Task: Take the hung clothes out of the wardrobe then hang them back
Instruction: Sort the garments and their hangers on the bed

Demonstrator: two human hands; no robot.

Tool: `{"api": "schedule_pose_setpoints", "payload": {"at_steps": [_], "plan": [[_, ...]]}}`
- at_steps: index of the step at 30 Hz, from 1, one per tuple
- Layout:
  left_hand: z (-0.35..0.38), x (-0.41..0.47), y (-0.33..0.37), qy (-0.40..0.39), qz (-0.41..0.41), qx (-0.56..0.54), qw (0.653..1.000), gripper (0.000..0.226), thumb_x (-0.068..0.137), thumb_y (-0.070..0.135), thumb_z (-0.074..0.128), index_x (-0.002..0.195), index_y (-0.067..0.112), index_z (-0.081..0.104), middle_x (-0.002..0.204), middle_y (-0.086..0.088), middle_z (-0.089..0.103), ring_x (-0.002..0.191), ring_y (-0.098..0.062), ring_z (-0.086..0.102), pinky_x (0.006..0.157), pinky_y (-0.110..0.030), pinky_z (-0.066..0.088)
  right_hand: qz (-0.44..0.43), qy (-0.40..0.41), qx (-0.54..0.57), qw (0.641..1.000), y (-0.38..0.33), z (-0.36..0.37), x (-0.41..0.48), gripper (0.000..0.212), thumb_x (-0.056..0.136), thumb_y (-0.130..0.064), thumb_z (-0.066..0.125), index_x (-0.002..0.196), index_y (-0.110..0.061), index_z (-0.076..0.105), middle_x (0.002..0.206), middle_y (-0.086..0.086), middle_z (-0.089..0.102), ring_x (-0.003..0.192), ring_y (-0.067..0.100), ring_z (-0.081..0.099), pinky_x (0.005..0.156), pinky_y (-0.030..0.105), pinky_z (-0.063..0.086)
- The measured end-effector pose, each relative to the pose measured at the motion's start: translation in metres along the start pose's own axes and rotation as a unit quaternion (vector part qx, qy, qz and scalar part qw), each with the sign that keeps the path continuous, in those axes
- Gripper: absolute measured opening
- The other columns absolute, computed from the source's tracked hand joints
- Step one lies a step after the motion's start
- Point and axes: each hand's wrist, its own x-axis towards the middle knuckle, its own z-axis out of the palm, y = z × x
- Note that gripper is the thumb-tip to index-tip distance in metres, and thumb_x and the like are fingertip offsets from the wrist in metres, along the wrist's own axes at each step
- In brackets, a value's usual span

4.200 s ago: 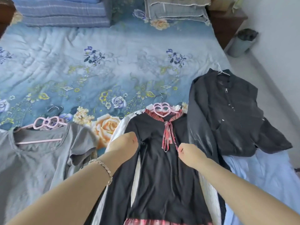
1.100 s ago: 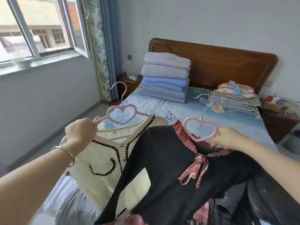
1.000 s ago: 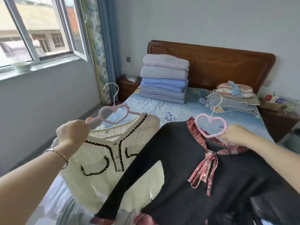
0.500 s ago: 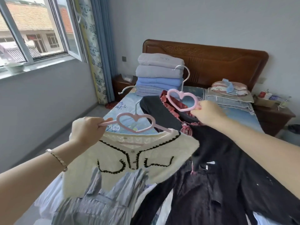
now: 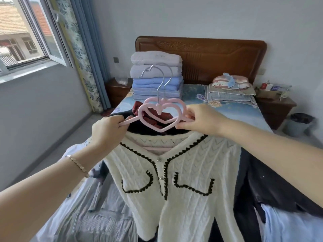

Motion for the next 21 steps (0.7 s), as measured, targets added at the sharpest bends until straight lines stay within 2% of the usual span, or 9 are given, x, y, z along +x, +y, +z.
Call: {"api": "schedule_pose_setpoints", "payload": {"at_steps": [4,6,7,9,11,13,15,18,21], "plan": [[0.007,-0.005,0.006,-0.002,0.016,-0.059,0.998,0.019,0.086,0.034,0.063,0.09,0.018,0.054,0.084,0.005,0.057,0.072,-0.022,0.052,0.065,-0.032,0.041,-0.004,0.027,-0.003,1.0,0.011,0.003,-0.01,0.037,0.085,-0.041,0.062,0.067,-0.012,0.048,0.058,-0.005,0.04,0.056,0.014,0.034,0.054,0.03,0.023],[0.01,-0.004,0.004,-0.009,0.059,-0.056,0.997,0.032,0.085,0.037,0.065,0.111,0.021,0.057,0.105,0.004,0.054,0.084,-0.018,0.053,0.073,-0.034,0.044,-0.001,0.043,-0.005,0.999,0.014,0.008,-0.016,0.037,0.087,-0.038,0.061,0.064,-0.012,0.046,0.057,-0.004,0.041,0.055,0.015,0.033,0.053,0.03,0.023],[0.011,-0.001,0.001,-0.01,0.093,-0.044,0.995,0.036,0.084,0.043,0.064,0.112,0.02,0.06,0.111,0.001,0.054,0.092,-0.02,0.053,0.079,-0.036,0.043,0.0,0.05,-0.001,0.999,0.014,0.009,-0.018,0.036,0.087,-0.036,0.061,0.064,-0.012,0.046,0.057,-0.003,0.042,0.054,0.015,0.033,0.053,0.03,0.023],[0.011,0.001,0.002,-0.039,0.134,-0.022,0.99,0.044,0.079,0.055,0.055,0.094,0.016,0.069,0.101,0.0,0.06,0.098,-0.024,0.051,0.088,-0.038,0.037,0.004,0.06,0.012,0.998,0.015,0.013,-0.021,0.037,0.087,-0.034,0.062,0.067,-0.005,0.051,0.059,-0.001,0.043,0.055,0.015,0.033,0.054,0.03,0.023],[0.009,-0.001,0.009,-0.081,0.111,-0.019,0.99,0.049,0.081,0.059,0.053,0.074,0.012,0.064,0.075,-0.001,0.062,0.076,-0.021,0.053,0.073,-0.032,0.039,0.006,0.058,0.028,0.998,0.014,0.016,-0.023,0.04,0.085,-0.035,0.064,0.07,0.001,0.054,0.06,0.001,0.043,0.055,0.014,0.032,0.053,0.027,0.024],[0.011,-0.003,0.016,-0.092,0.08,-0.015,0.992,0.035,0.087,0.041,0.057,0.074,0.009,0.058,0.065,-0.004,0.059,0.061,-0.021,0.048,0.055,-0.029,0.035,0.013,0.055,0.043,0.997,0.013,0.017,-0.024,0.04,0.083,-0.034,0.067,0.063,-0.004,0.049,0.057,-0.001,0.04,0.052,0.012,0.03,0.05,0.02,0.023],[0.013,-0.006,0.017,-0.09,0.1,-0.008,0.991,0.026,0.09,0.03,0.055,0.074,0.01,0.05,0.064,0.001,0.052,0.06,-0.021,0.046,0.051,-0.027,0.033,0.032,0.048,0.057,0.997,0.014,0.015,-0.023,0.042,0.079,-0.033,0.071,0.059,-0.01,0.043,0.054,-0.003,0.036,0.05,0.011,0.028,0.047,0.019,0.024],[0.017,-0.011,0.007,-0.102,0.177,-0.056,0.977,0.021,0.087,0.035,0.046,0.08,0.015,0.044,0.066,0.009,0.041,0.058,-0.021,0.042,0.052,-0.032,0.037,0.067,0.031,0.066,0.995,0.019,0.013,-0.024,0.045,0.077,-0.035,0.073,0.057,-0.013,0.039,0.054,-0.003,0.035,0.051,0.012,0.028,0.052,0.024,0.022],[0.021,-0.013,-0.005,-0.111,0.245,-0.073,0.96,0.024,0.084,0.041,0.037,0.095,0.02,0.044,0.081,0.009,0.047,0.059,-0.02,0.047,0.052,-0.036,0.044,0.082,0.04,0.03,0.995,0.019,0.018,-0.027,0.049,0.078,-0.038,0.071,0.053,-0.017,0.034,0.052,-0.004,0.035,0.05,0.014,0.028,0.054,0.029,0.023]]}}
